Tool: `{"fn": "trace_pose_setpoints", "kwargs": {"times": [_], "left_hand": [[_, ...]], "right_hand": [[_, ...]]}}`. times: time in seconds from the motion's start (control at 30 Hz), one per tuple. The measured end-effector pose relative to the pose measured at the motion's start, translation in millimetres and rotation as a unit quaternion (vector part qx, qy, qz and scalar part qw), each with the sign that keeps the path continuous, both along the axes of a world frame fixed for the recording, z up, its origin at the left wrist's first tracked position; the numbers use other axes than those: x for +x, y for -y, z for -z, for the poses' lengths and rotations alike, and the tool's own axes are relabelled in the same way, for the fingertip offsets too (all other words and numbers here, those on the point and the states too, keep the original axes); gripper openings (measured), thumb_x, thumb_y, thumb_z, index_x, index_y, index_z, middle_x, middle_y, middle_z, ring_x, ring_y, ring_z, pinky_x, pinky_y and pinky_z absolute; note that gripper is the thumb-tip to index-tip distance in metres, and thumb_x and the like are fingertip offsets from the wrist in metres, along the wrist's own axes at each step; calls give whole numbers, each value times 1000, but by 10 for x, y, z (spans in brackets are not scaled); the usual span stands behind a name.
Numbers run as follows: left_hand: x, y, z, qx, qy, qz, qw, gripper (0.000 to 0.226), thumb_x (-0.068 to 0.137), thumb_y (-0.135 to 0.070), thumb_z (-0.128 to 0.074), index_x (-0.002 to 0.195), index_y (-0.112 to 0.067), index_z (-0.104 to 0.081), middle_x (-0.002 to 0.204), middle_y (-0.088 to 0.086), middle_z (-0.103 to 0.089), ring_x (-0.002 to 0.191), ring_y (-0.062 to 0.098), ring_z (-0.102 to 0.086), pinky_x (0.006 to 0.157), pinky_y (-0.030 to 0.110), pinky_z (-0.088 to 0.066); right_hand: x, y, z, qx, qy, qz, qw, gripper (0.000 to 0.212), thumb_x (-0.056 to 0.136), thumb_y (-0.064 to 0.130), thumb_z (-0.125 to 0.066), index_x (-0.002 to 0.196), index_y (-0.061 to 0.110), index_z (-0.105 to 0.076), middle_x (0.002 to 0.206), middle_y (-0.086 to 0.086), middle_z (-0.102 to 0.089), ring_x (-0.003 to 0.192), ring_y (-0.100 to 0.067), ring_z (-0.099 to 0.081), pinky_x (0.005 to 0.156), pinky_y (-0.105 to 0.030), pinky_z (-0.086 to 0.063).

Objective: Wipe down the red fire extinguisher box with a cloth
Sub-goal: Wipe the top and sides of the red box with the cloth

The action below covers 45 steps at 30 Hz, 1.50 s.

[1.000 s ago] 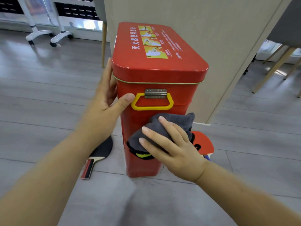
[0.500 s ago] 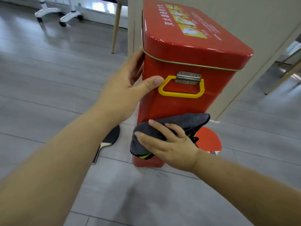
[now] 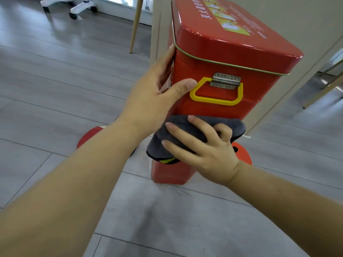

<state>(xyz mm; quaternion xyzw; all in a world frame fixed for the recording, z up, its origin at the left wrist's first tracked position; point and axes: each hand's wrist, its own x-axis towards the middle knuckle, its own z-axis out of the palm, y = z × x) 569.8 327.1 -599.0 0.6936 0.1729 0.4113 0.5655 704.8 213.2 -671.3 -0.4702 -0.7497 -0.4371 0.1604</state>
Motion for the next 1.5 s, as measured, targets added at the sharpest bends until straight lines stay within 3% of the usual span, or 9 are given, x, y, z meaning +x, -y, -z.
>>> {"fn": "trace_pose_setpoints", "kwargs": {"times": [0.17,0.37,0.5,0.73,0.93,1.07,1.23,1.33,1.5], "left_hand": [[-33,49,55,-7,-6,-19,1000,66,88,-24,-61,146,-16,-30,143,-3,-47,129,4,-46,105,28,-42],[-43,55,96,-7,-4,-19,1000,65,89,-20,-58,147,-13,-27,146,1,-43,131,6,-44,104,29,-44],[-33,81,143,5,-3,-30,1000,63,91,-21,-56,146,-11,-27,145,1,-43,131,6,-44,103,28,-44],[-98,188,438,-26,-53,-74,996,57,85,-25,-64,137,-19,-44,130,-12,-54,121,-2,-52,92,12,-46],[-112,168,511,-17,-91,-100,991,55,82,-28,-68,134,-26,-47,123,-18,-55,119,-2,-52,79,5,-47],[-90,197,521,-10,-94,-112,989,54,81,-33,-67,131,-31,-46,117,-28,-53,117,-9,-50,76,2,-45],[-81,206,684,-17,-131,-112,985,73,73,-56,-61,139,-39,-35,138,-16,-47,129,6,-45,101,31,-46],[-79,241,774,-36,-135,-86,986,79,73,-51,-62,143,-39,-30,135,-22,-49,122,2,-52,100,30,-48],[-65,278,861,-51,-117,-96,987,77,75,-44,-63,144,-32,-33,139,-18,-48,124,0,-50,103,28,-45]], "right_hand": [[-3,-103,318,-21,40,-25,999,24,95,24,-53,115,29,-65,134,9,-56,124,-25,-48,83,-38,-36],[47,-76,1175,-105,128,23,986,42,93,19,-39,131,29,-53,145,13,-43,136,-22,-32,101,-40,-20],[74,-35,1475,-142,162,41,976,50,90,29,-42,140,26,-39,150,14,-35,138,-22,-27,103,-39,-24],[21,39,1312,-137,61,36,988,37,92,18,-44,123,32,-57,145,8,-45,133,-21,-37,92,-37,-32],[120,186,866,6,-71,81,994,27,87,34,-63,110,49,-66,129,2,-50,114,-25,-49,84,-41,-36],[224,274,696,65,-143,115,981,36,85,30,-70,115,49,-62,125,0,-47,113,-29,-46,84,-46,-42],[299,223,944,76,-154,110,979,44,81,25,-74,116,46,-58,119,-1,-44,110,-30,-42,81,-46,-46],[344,243,1319,37,-146,89,985,41,84,21,-68,115,45,-56,117,-1,-43,105,-29,-41,80,-46,-44],[418,357,1965,-66,-86,94,990,36,93,17,-37,115,40,-53,118,-1,-42,100,-28,-41,80,-46,-38]]}}
